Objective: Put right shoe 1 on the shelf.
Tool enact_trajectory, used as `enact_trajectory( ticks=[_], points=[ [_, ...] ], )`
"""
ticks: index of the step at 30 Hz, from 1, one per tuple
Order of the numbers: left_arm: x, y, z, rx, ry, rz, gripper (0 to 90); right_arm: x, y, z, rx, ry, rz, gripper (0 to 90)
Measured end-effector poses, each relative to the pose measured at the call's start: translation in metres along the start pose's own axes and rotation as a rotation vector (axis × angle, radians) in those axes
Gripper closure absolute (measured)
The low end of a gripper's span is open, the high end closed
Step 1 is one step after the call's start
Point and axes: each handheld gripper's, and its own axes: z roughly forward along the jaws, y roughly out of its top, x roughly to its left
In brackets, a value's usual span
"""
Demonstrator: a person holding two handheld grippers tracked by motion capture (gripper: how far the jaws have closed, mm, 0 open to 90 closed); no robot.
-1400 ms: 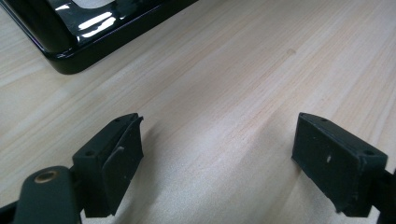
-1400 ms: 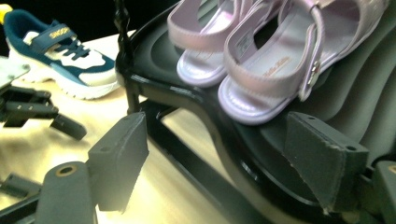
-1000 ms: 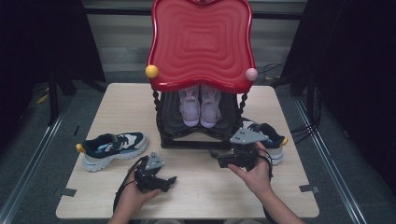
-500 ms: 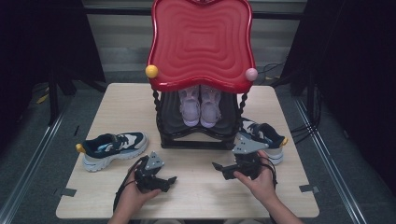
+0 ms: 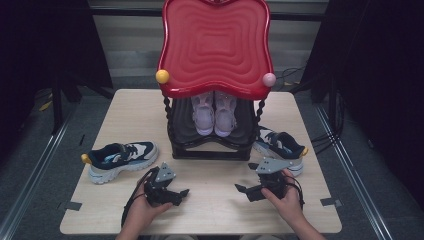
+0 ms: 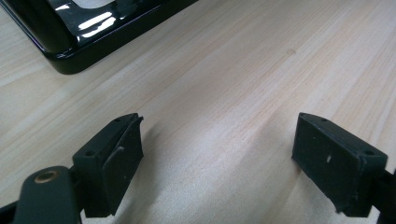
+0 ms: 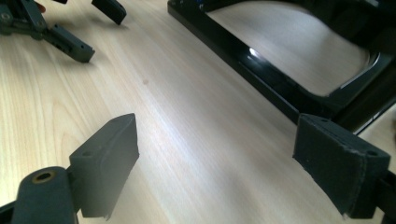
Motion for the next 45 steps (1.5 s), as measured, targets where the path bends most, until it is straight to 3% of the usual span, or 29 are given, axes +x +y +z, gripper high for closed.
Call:
enact_trajectory(
  ticks=[24, 28, 45],
  points=[
    [0.000, 0.000, 0.000, 0.000, 0.001, -0.001, 15.4, -0.004, -0.040, -0.003, 0.119, 0.048, -0.004, 13.3],
    [0.000, 0.000, 0.000, 0.001, 0.000, 0.000, 15.3, 0.000, -0.042, 0.000, 0.136, 0.056, -0.024, 13.1],
    [0.000, 0.000, -0.001, 0.006, 0.003, 0.006, 14.9, -0.002, -0.042, 0.001, 0.145, 0.075, -0.020, 11.8]
  ],
)
